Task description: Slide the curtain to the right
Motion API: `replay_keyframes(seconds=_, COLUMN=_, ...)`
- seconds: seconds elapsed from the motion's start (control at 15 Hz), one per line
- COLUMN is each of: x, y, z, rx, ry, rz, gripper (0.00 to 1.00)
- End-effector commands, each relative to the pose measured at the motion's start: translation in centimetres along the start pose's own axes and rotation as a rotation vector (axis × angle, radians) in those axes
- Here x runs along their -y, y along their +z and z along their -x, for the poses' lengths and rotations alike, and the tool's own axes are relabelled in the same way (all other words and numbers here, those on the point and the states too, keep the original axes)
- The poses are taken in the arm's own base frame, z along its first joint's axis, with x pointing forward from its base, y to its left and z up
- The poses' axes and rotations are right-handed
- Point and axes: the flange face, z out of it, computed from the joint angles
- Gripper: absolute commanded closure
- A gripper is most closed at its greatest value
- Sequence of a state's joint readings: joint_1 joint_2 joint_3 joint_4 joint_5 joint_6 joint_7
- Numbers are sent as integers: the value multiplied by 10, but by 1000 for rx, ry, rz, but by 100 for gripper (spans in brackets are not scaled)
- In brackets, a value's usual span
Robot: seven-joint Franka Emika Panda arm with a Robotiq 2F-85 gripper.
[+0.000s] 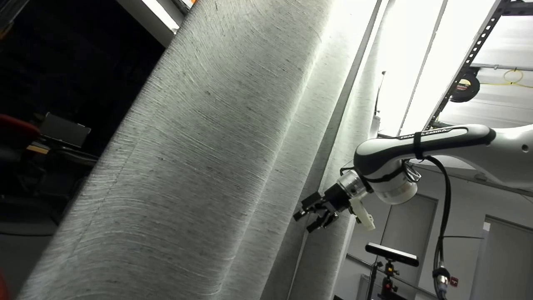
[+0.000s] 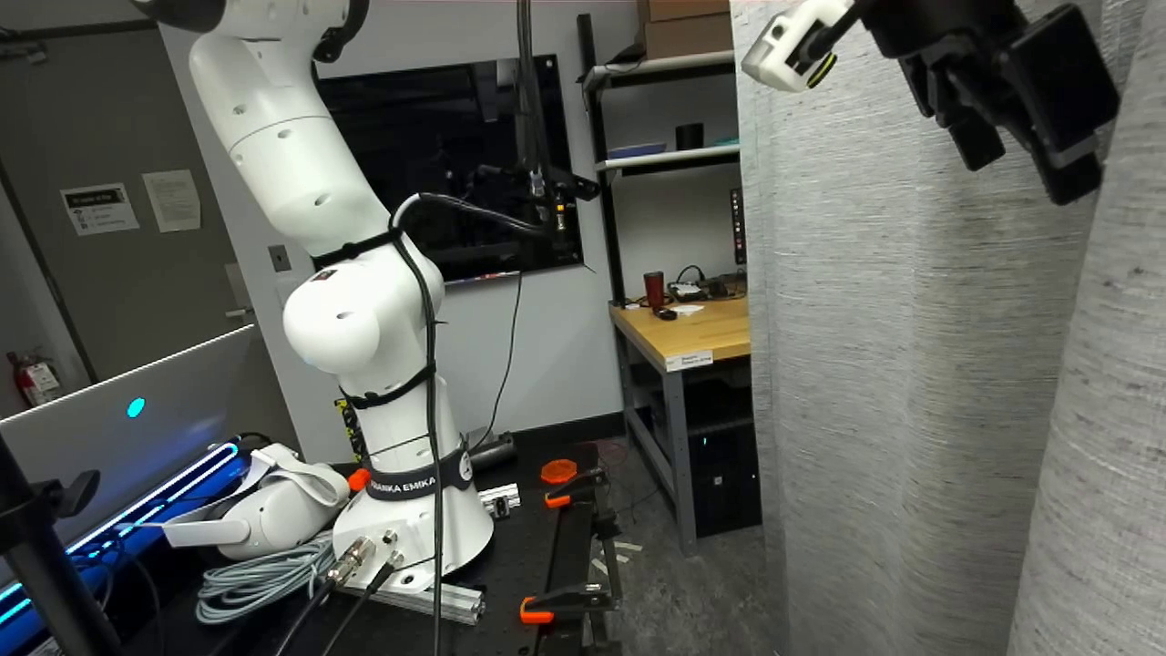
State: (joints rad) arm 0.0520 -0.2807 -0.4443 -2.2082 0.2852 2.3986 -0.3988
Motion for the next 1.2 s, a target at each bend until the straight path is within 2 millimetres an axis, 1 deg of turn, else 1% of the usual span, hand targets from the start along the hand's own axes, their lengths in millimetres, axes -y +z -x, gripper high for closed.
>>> replay_keyframes(seconds=0.0, x=1, y=-2, z=3, rx=-12, ry=-17, rz=23, gripper=0)
replay_keyframes(seconds=0.13, x=15, y=-5, z=6, rx=-1, ry=-55, rz=-1, gripper=0)
replay_keyframes(seconds=0.2, x=26, y=-7, z=7, rx=-1, ry=-83, rz=-19, gripper=0)
replay_keyframes(seconds=0.33, x=61, y=-12, z=11, rx=-20, ry=-152, rz=-58, gripper=0)
replay_keyframes(seconds=0.47, x=98, y=-24, z=12, rx=-27, ry=-207, rz=-118, gripper=0)
replay_keyframes(seconds=0.67, x=156, y=-46, z=21, rx=-37, ry=-299, rz=-212, gripper=0)
replay_keyframes(seconds=0.87, x=202, y=-67, z=35, rx=-8, ry=-393, rz=-298, gripper=0)
replay_keyframes(seconds=1.0, x=224, y=-77, z=43, rx=11, ry=-455, rz=-325, gripper=0)
replay_keyframes(seconds=1.13, x=236, y=-86, z=48, rx=30, ry=-491, rz=-333, gripper=0)
